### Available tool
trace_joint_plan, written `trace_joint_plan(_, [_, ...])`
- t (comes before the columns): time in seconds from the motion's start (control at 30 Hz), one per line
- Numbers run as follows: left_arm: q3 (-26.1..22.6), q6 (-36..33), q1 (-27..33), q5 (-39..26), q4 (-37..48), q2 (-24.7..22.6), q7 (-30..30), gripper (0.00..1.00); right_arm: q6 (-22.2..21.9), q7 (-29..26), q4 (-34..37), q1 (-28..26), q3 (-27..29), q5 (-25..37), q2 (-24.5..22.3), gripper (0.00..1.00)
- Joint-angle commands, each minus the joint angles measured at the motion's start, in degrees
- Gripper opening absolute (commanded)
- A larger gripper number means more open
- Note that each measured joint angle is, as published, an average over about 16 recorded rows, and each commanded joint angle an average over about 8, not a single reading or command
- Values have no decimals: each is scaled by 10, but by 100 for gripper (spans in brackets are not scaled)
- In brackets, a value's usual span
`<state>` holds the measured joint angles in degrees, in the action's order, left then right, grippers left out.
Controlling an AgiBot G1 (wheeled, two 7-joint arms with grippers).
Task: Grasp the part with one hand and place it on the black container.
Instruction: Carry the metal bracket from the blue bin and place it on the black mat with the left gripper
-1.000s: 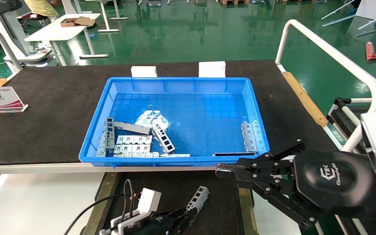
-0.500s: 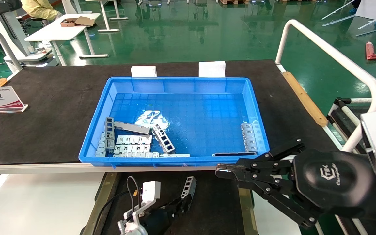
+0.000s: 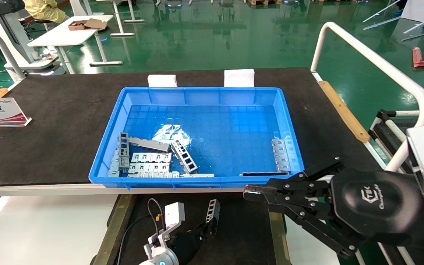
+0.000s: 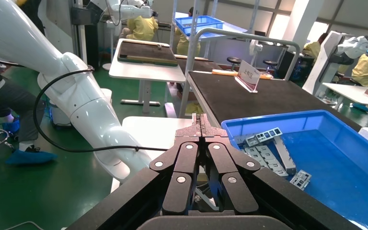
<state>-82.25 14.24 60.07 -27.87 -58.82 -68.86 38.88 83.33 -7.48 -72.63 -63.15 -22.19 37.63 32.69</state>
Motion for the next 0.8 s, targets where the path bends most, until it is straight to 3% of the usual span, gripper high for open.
trace_joint_plan(0.03, [-9,6,4,11,1,-3,-1,36,0,0,0,0,0,0,0,56])
trace_joint_plan(0.13, [-18,13,7,23,1,-5,-3,72,0,0,0,0,0,0,0,92])
trace_joint_plan(0.17, [-21,15,8,27,1,-6,-3,81,0,0,0,0,0,0,0,99])
trace_joint_plan(0.27, [-28,21,11,37,2,-8,-5,99,0,0,0,0,0,0,0,100])
trace_joint_plan(0.8, [-51,29,26,62,-9,-7,-16,100,0,0,0,0,0,0,0,100])
